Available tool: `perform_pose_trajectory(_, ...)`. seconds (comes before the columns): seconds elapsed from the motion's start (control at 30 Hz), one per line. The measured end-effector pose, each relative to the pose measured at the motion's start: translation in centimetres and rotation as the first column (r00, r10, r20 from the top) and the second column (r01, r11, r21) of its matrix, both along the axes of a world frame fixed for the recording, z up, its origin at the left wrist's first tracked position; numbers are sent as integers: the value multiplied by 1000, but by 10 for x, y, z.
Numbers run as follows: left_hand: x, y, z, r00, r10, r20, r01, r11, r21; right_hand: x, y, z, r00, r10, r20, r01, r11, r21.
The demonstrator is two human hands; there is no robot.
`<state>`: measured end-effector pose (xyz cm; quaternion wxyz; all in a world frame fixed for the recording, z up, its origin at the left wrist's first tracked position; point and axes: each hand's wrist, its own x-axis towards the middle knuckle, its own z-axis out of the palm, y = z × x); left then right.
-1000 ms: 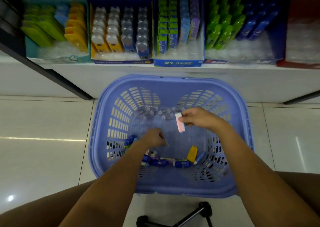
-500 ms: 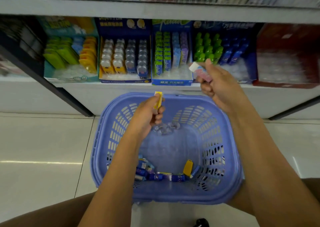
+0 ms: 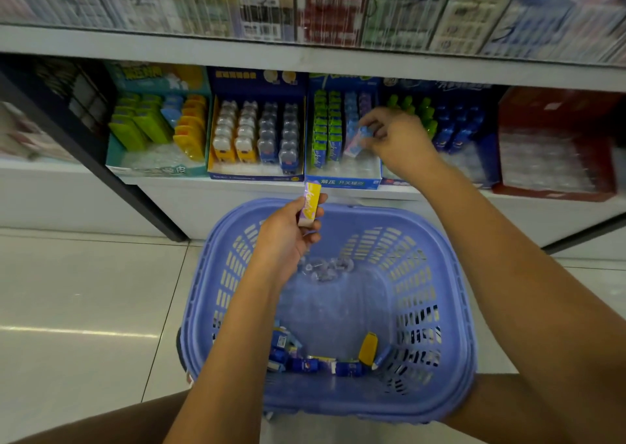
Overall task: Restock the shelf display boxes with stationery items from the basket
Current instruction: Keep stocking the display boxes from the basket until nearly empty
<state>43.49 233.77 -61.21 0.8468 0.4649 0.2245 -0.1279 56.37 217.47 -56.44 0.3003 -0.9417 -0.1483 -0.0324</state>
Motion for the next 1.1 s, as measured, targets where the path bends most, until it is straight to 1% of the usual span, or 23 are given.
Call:
perform_pose_trajectory(0.07, 0, 1, 1, 1000, 16, -2, -16, 1000, -16, 3, 2, 1, 1000, -25, -15, 26, 998, 53)
perform_pose_trajectory(0.13, -1, 1, 2, 1000, 29, 0, -29, 999, -26, 6, 3, 2, 999, -29, -27, 30, 998, 62)
perform_pose_trajectory(0.23, -3, 1, 0, 997, 36, 71, -35, 999, -11, 8, 5, -2, 997, -27, -68, 30, 999, 42)
perform_pose_trajectory(0.3, -4, 0, -2, 991, 34, 132, -38, 999, 32, 7, 7, -8, 994, -51, -99, 57, 997, 53)
perform_pose_trajectory(0.37, -4, -1, -4, 985, 32, 168, -51, 993, 109, 7, 10, -12, 988, -86, -128, 94, 994, 60)
perform_pose_trajectory(0.43, -4, -4, -3, 984, 29, 175, -73, 966, 249, 7, 11, -10, 987, -99, -129, 102, 995, 17)
perform_pose_trajectory(0.5, -5, -5, -2, 977, 38, 209, -121, 907, 404, 2, 10, -4, 993, -103, -56, 102, 994, -29)
perform_pose_trajectory(0.53, -6, -6, -1, 970, 47, 240, -155, 878, 453, -5, 9, -1, 994, -105, -15, 106, 994, 15)
perform_pose_trajectory(0.57, -6, -6, 0, 960, 58, 275, -190, 855, 483, -15, 10, 2, 994, -103, -20, 105, 988, 114)
perform_pose_trajectory(0.6, -6, -8, 2, 949, 66, 308, -220, 839, 497, -28, 11, 5, 993, -75, -90, 94, 968, 233)
perform_pose_trajectory(0.63, -5, -9, 4, 938, 70, 340, -244, 828, 505, -41, 13, 7, 980, -5, -197, 71, 941, 332)
perform_pose_trajectory(0.67, -3, -12, 6, 927, 69, 369, -264, 817, 512, -54, 16, 8, 951, 91, -296, 37, 916, 400)
perform_pose_trajectory(0.7, -1, -15, 7, 916, 60, 396, -279, 806, 522, -63, 18, 7, 926, 169, -339, -4, 899, 437)
perform_pose_trajectory(0.73, 1, -18, 9, 907, 44, 418, -285, 794, 536, -69, 17, 5, 920, 207, -333, -29, 883, 469)
perform_pose_trajectory(0.8, 6, -24, 11, 896, -20, 444, -268, 774, 574, -68, 11, 6, 954, 153, -258, 9, 846, 532)
perform_pose_trajectory(0.83, 9, -26, 10, 891, -89, 444, -238, 743, 626, -62, 6, 6, 977, 64, -203, 58, 837, 544)
perform_pose_trajectory(0.87, 11, -27, 8, 883, -189, 429, -198, 678, 707, -54, -1, 7, 989, -46, -139, 114, 840, 530)
perform_pose_trajectory(0.9, 14, -28, 5, 866, -311, 391, -156, 575, 803, -45, -8, 9, 987, -147, -72, 163, 853, 496)
perform_pose_trajectory(0.93, 17, -28, 1, 840, -432, 329, -120, 443, 888, -35, -14, 10, 978, -208, -23, 195, 868, 456)
perform_pose_trajectory(1.0, 22, -30, -6, 787, -590, 180, -82, 189, 979, -14, -22, 8, 975, -220, 24, 196, 908, 369)
perform_pose_trajectory(1.03, 23, -30, -9, 770, -626, 123, -77, 99, 992, -6, -22, 5, 980, -199, 27, 178, 925, 334)
perform_pose_trajectory(1.07, 24, -29, -12, 760, -643, 89, -86, 36, 996, 1, -21, 2, 985, -173, 21, 158, 940, 303)
perform_pose_trajectory(1.1, 25, -28, -14, 755, -651, 78, -104, -1, 995, 7, -20, -1, 989, -151, 6, 144, 953, 267)
